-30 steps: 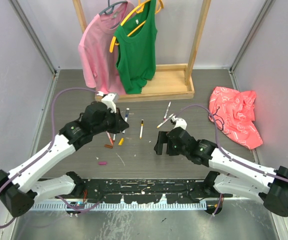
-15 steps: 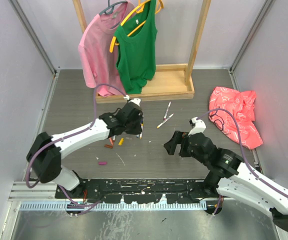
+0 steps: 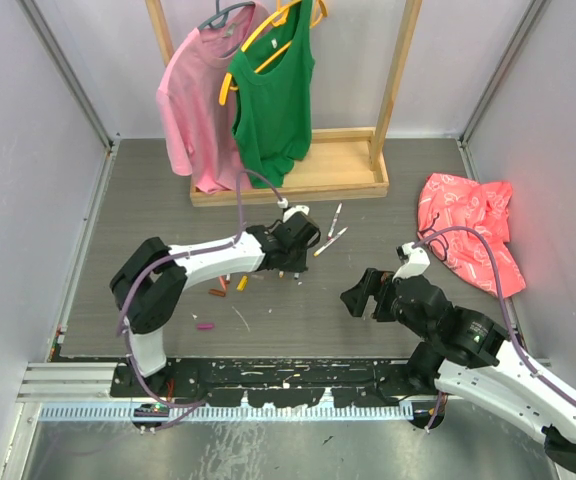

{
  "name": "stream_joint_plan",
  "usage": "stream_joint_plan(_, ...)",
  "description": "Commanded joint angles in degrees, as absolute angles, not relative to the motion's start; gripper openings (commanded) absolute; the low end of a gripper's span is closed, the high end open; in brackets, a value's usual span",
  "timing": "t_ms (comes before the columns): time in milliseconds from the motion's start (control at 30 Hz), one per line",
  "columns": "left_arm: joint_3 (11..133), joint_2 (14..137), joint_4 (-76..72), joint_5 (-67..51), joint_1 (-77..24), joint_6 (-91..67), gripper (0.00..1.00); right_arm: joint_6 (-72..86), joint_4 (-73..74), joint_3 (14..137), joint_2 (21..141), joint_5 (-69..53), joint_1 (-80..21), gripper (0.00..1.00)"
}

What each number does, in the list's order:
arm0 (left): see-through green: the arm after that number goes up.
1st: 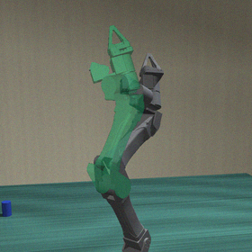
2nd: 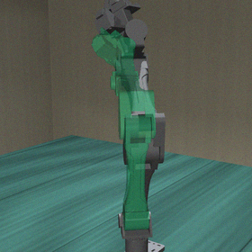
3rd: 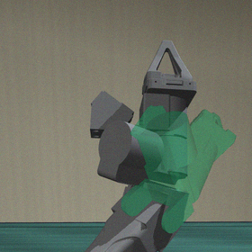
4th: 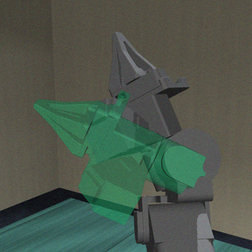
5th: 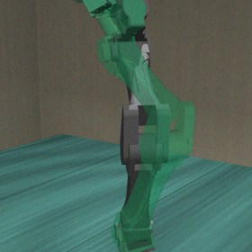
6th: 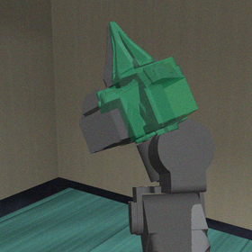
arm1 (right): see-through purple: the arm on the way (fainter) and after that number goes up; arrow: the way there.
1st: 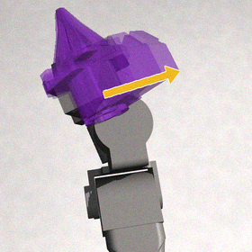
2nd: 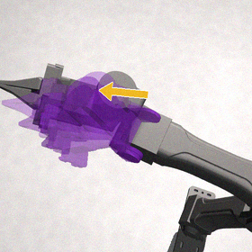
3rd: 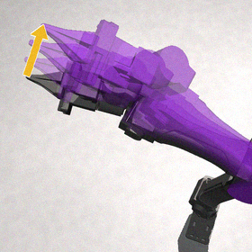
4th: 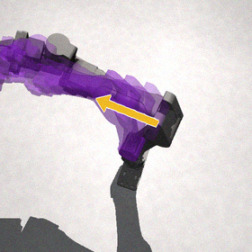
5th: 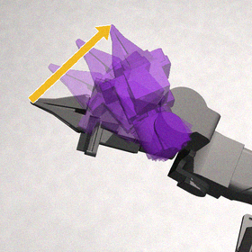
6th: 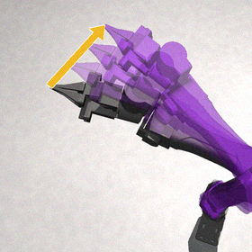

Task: Insert the pens into the pen caps
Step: Place the pen at the center of the board.

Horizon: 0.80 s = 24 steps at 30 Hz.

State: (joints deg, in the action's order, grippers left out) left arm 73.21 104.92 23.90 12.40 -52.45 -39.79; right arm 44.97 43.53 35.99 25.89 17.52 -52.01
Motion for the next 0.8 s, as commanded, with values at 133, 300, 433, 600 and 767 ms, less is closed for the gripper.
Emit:
stream_joint_plan(133,78.2,109.5,22.2,18.0,-52.6,-41.4,0.0,45.1,44.3,38.3,25.0,17.8,-51.9,0.98)
stream_joint_plan(300,79.5,111.9,23.4,18.9,-52.7,-41.7,0.0,44.7,44.3,38.3,24.9,17.8,-51.9,0.98)
stream_joint_plan(433,79.8,112.7,24.9,20.5,-52.7,-41.6,0.04,44.3,44.3,38.4,25.5,18.0,-51.9,0.98)
stream_joint_plan(600,79.8,113.6,25.0,20.5,-52.6,-41.3,0.08,44.2,44.3,38.4,26.6,18.0,-51.9,0.98)
stream_joint_plan(767,79.9,114.8,24.9,20.1,-52.6,-41.2,0.14,44.1,44.2,38.3,27.1,18.0,-51.9,0.98)
